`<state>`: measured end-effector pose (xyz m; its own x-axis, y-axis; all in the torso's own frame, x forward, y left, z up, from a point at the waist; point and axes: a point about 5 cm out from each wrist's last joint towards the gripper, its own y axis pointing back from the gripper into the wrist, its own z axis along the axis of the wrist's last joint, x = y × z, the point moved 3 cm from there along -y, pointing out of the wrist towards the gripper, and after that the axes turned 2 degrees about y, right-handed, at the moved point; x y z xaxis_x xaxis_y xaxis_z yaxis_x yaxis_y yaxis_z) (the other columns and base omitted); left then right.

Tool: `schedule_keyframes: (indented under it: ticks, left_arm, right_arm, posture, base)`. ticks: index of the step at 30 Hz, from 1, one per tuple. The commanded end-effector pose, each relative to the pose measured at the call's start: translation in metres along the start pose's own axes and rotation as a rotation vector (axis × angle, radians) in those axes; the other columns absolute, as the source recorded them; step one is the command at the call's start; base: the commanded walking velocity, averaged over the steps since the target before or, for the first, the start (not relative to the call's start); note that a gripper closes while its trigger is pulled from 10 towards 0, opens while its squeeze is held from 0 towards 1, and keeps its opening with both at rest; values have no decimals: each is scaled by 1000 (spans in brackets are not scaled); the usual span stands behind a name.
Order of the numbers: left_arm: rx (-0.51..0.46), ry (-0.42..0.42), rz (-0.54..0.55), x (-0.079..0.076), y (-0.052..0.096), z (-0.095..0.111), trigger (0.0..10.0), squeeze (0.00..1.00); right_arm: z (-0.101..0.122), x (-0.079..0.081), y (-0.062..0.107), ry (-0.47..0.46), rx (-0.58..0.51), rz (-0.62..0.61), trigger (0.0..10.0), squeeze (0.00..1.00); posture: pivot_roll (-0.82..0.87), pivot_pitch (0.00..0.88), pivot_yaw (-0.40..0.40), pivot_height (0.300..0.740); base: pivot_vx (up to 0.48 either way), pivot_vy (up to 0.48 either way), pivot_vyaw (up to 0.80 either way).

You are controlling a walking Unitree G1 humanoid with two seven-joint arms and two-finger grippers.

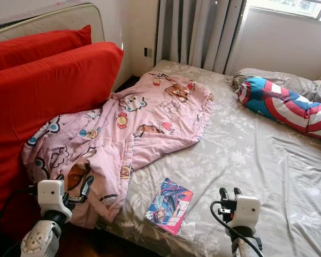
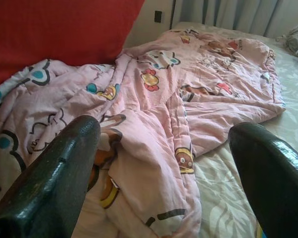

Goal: Clean up the room

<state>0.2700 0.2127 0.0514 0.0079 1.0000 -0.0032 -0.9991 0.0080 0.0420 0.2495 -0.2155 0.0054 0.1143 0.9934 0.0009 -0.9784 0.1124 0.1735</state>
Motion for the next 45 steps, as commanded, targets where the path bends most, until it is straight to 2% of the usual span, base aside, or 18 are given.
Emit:
schedule_keyframes:
  ticks: [1,6,11,21,24,27,45]
  left_arm:
    - [9,0,8,3,2,1,10000,0]
    - [5,1,17,4,-1,3,10000,0]
    - [3,1,4,-1,-3,4,10000,0]
    - [3,-3,22,1,2,5,10000,0]
    - [1,-3,21,2,2,6,10000,0]
    - [0,-6,14,1,1,7,10000,0]
    - [3,2,-7,-5,-2,10,10000,0]
  right_arm:
    - [-4,4,0,3,23,10,10000,0]
    - [-4,6,0,-1,24,15,10000,0]
    - [-4,8,4,-3,11,21,10000,0]
    - [-10,10,0,9,59,24,10000,0]
    - [-10,11,-1,7,58,23,10000,0]
    - [-7,13,1,-2,31,36,10000,0]
    - [-9,17,0,-1,46,61,10000,0]
  posture:
    - [18,0,-62,695]
    - [6,0,-55,665]
    - [9,0,-57,665]
    - [22,0,-66,665]
    - [23,0,-63,650]
    - [24,0,-60,650]
    - [27,0,-65,650]
  base:
    - [0,0,0]
    - [0,0,0]
    - [0,0,0]
    - [0,0,0]
    - [0,0,0]
    - [0,0,0]
    - [0,0,0]
